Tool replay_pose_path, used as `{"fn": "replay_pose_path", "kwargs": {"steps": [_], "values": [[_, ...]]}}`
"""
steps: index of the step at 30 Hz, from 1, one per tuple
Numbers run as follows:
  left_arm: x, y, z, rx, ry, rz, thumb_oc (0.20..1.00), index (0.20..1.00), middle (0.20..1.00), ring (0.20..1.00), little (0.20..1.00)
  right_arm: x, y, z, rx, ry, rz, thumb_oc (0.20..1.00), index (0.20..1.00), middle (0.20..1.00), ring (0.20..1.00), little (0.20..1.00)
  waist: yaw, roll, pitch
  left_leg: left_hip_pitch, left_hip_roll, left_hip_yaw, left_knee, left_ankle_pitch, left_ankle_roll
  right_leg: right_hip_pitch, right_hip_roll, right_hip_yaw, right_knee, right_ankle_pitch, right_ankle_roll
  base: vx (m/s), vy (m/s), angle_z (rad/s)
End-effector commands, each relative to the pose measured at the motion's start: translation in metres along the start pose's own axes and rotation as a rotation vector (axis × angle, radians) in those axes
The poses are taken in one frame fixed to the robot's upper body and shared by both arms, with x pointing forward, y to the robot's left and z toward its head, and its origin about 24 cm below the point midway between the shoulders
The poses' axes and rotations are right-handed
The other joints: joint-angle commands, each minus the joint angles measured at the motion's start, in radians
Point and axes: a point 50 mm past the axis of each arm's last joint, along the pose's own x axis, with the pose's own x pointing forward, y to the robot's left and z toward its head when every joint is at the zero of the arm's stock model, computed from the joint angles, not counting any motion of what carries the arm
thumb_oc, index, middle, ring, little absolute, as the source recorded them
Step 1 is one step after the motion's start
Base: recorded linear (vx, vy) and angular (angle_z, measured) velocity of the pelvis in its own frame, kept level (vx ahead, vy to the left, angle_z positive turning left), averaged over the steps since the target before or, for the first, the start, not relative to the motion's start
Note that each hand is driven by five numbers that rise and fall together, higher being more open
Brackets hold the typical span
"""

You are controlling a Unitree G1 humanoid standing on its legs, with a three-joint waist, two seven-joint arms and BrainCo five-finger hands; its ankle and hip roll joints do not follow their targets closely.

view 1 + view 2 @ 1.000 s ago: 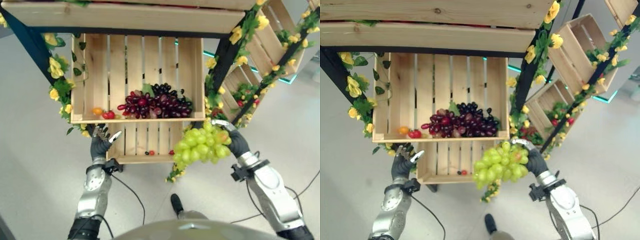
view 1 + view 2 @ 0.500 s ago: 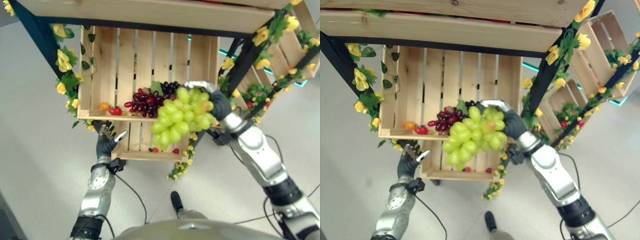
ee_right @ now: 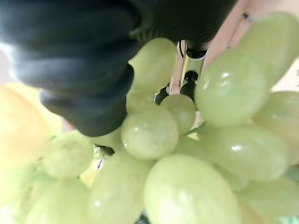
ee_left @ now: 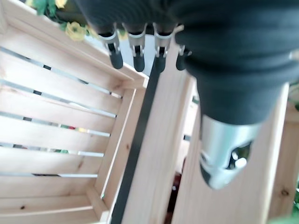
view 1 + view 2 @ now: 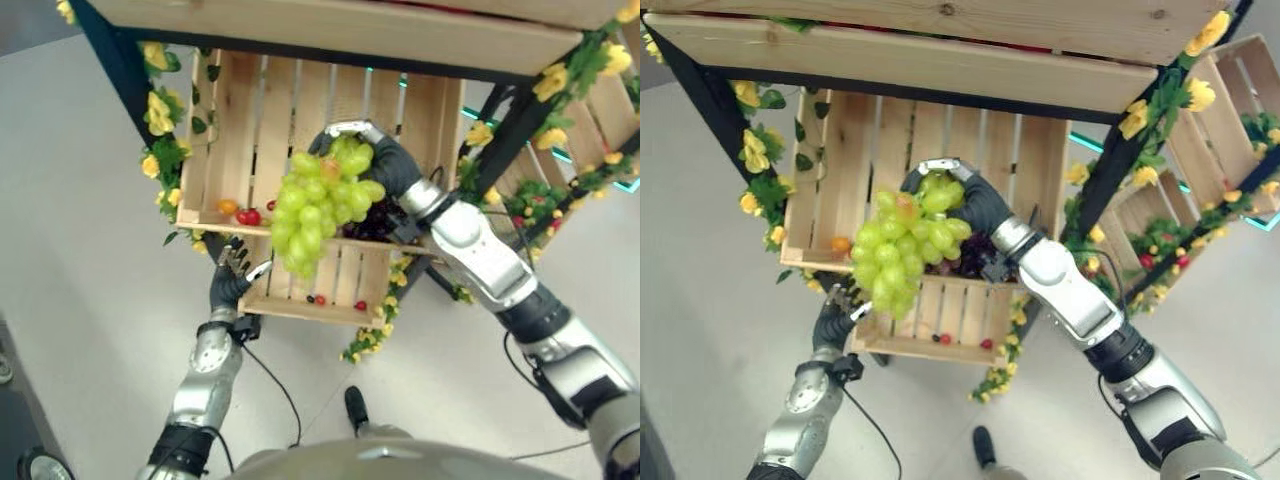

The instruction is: Pick up the fruits from the basket on one side to the basket on the other side

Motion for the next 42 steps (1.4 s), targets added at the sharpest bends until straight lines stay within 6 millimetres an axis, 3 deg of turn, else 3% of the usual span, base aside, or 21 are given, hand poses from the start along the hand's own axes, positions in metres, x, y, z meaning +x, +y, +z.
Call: {"fn": "replay_pose_path", "kwargs": {"steps": [1, 7, 15, 16, 17, 18, 26, 33, 36, 37, 39, 40, 41, 42], "values": [[0.014, -0.012, 0.026, 0.026, -0.109, -0.109, 1.0, 1.0, 1.0, 1.0, 1.0, 0.041, -0.05, 0.029, -0.206, -0.046, -0.186, 0.2, 0.2, 0.2, 0.2, 0.2, 0.031, 0.012, -0.008, -0.053, -0.027, -0.02, -0.075, 0.038, -0.006, 0.064, 0.025, -0.032, 0.005, -0.11, 0.047, 0.01, 0.001, 0.13], [0.02, -0.018, 0.033, 0.033, -0.129, -0.146, 1.0, 1.0, 1.0, 1.0, 1.0, 0.066, -0.072, 0.007, -0.276, 0.132, -0.301, 0.2, 0.2, 0.2, 0.2, 0.2, 0.051, 0.011, 0.006, -0.066, -0.031, -0.034, -0.071, 0.043, -0.008, 0.058, 0.024, -0.043, 0.005, -0.106, 0.046, -0.01, 0.002, 0.09], [0.024, -0.03, 0.045, 0.051, -0.168, -0.219, 1.0, 1.0, 1.0, 1.0, 1.0, 0.075, -0.112, -0.011, -0.645, 0.402, -0.412, 0.2, 0.2, 0.2, 0.2, 0.2, 0.078, 0.022, 0.018, -0.083, -0.035, -0.054, -0.068, 0.052, -0.012, 0.052, 0.019, -0.064, 0.005, -0.106, 0.044, 0.01, 0.01, 0.09], [0.024, -0.033, 0.047, 0.06, -0.174, -0.238, 1.0, 1.0, 1.0, 1.0, 1.0, 0.07, -0.125, -0.013, -0.738, 0.466, -0.436, 0.467, 0.467, 0.467, 0.467, 0.467, 0.082, 0.023, 0.019, -0.087, -0.036, -0.058, -0.068, 0.053, -0.015, 0.051, 0.017, -0.069, 0.005, -0.107, 0.043, 0.02, 0.01, 0.18], [0.024, -0.033, 0.047, 0.06, -0.175, -0.238, 1.0, 1.0, 1.0, 1.0, 1.0, 0.071, -0.125, -0.013, -0.739, 0.465, -0.436, 0.947, 0.947, 0.947, 0.947, 0.947, 0.082, 0.024, 0.02, -0.087, -0.036, -0.059, -0.068, 0.053, -0.015, 0.051, 0.017, -0.07, 0.005, -0.107, 0.043, 0.01, 0.008, 0.18], [0.024, -0.034, 0.048, 0.062, -0.178, -0.248, 1.0, 1.0, 1.0, 1.0, 1.0, 0.068, -0.13, -0.016, -0.762, 0.508, -0.433, 1.0, 1.0, 1.0, 1.0, 1.0, 0.084, 0.023, 0.021, -0.09, -0.037, -0.062, -0.068, 0.055, -0.016, 0.05, 0.015, -0.074, 0.005, -0.106, 0.042, 0.0, -0.002, 0.11], [0.027, -0.03, 0.053, 0.068, -0.19, -0.236, 1.0, 1.0, 1.0, 1.0, 1.0, 0.076, -0.139, 0.01, -1.133, 0.482, -0.298, 1.0, 1.0, 1.0, 1.0, 1.0, 0.067, 0.024, 0.017, -0.089, -0.03, -0.075, -0.076, 0.061, -0.026, 0.054, 0.011, -0.092, 0.005, -0.116, 0.039, 0.02, 0.0, 0.05], [0.029, -0.025, 0.052, 0.078, -0.187, -0.206, 1.0, 1.0, 1.0, 1.0, 1.0, 0.076, -0.141, 0.02, -1.199, 0.453, -0.272, 1.0, 1.0, 1.0, 1.0, 1.0, 0.055, 0.029, 0.008, -0.08, -0.025, -0.074, -0.08, 0.056, -0.03, 0.061, 0.012, -0.092, 0.005, -0.124, 0.036, 0.0, 0.0, 0.0], [0.029, -0.023, 0.051, 0.073, -0.185, -0.19, 1.0, 1.0, 1.0, 1.0, 1.0, 0.077, -0.138, 0.025, -1.119, 0.391, -0.295, 1.0, 1.0, 1.0, 1.0, 1.0, 0.05, 0.032, 0.005, -0.076, -0.022, -0.073, -0.08, 0.055, -0.03, 0.064, 0.013, -0.089, 0.005, -0.127, 0.035, 0.0, 0.0, 0.0], [0.029, -0.022, 0.051, 0.061, -0.191, -0.173, 1.0, 1.0, 1.0, 1.0, 1.0, 0.074, -0.135, 0.028, -0.951, 0.312, -0.34, 1.0, 1.0, 1.0, 1.0, 1.0, 0.044, 0.037, 0.006, -0.075, -0.021, -0.071, -0.08, 0.054, -0.03, 0.066, 0.013, -0.09, 0.005, -0.128, 0.036, 0.0, 0.0, 0.0], [0.029, -0.023, 0.051, 0.061, -0.19, -0.169, 1.0, 1.0, 1.0, 1.0, 1.0, 0.069, -0.133, 0.027, -0.858, 0.274, -0.353, 1.0, 1.0, 1.0, 1.0, 1.0, 0.043, 0.036, 0.005, -0.074, -0.02, -0.071, -0.08, 0.054, -0.03, 0.068, 0.013, -0.089, 0.005, -0.13, 0.036, 0.0, 0.0, 0.0], [0.029, -0.024, 0.048, 0.045, -0.186, -0.152, 1.0, 1.0, 1.0, 1.0, 1.0, 0.058, -0.125, 0.022, -0.616, 0.192, -0.396, 1.0, 1.0, 1.0, 1.0, 1.0, 0.037, 0.041, 0.009, -0.073, -0.019, -0.07, -0.081, 0.054, -0.029, 0.068, 0.013, -0.086, 0.005, -0.131, 0.035, 0.0, 0.0, 0.0], [0.028, -0.024, 0.048, 0.048, -0.184, -0.153, 1.0, 1.0, 1.0, 1.0, 1.0, 0.056, -0.126, 0.021, -0.614, 0.194, -0.397, 1.0, 1.0, 1.0, 1.0, 1.0, 0.039, 0.039, 0.008, -0.072, -0.019, -0.07, -0.081, 0.053, -0.029, 0.069, 0.013, -0.086, 0.005, -0.132, 0.035, 0.0, 0.0, 0.0], [0.027, -0.027, 0.045, 0.033, -0.176, -0.144, 1.0, 1.0, 1.0, 1.0, 1.0, 0.041, -0.118, 0.018, -0.43, 0.11, -0.417, 1.0, 1.0, 1.0, 1.0, 1.0, 0.03, 0.047, 0.012, -0.071, -0.018, -0.07, -0.081, 0.051, -0.027, 0.07, 0.013, -0.083, 0.005, -0.133, 0.035, 0.0, 0.0, 0.0]]}}
